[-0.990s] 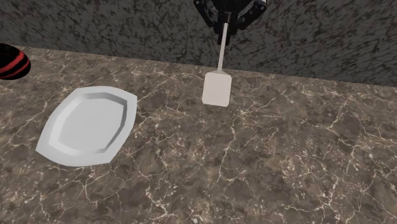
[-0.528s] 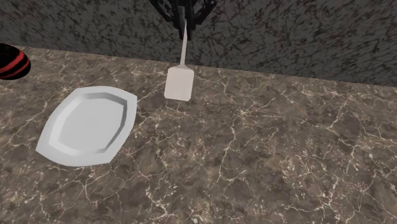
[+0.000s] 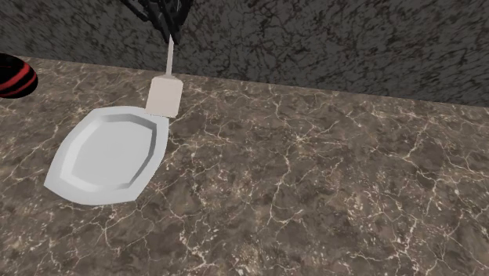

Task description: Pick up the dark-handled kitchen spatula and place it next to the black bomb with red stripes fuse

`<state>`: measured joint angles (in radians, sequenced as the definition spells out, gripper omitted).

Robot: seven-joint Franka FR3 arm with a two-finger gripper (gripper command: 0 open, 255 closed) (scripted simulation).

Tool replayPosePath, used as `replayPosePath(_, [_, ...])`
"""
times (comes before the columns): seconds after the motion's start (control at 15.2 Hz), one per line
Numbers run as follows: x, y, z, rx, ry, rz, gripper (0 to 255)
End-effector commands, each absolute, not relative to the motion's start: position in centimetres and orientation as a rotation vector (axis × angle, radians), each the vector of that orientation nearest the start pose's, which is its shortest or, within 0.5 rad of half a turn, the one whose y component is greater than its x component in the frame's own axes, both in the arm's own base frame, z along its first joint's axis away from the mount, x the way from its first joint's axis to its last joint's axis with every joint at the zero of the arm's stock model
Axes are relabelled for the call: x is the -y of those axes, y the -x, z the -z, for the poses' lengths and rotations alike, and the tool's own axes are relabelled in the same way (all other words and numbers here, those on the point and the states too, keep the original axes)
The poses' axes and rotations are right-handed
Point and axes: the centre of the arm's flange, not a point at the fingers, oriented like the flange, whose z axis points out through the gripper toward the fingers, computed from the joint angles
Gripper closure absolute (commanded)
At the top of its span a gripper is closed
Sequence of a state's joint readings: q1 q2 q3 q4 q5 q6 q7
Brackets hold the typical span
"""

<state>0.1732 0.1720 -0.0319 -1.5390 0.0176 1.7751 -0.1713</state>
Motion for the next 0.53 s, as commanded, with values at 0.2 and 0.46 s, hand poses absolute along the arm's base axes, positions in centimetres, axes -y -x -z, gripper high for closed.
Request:
replayPosePath(0.2, [-15.3, -59.4, -55.7, 0.481, 3.092, 0.102, 255])
replayPosePath(0.46, [-20.3, -57.8, -55.7, 0.481, 3.092, 0.102, 255])
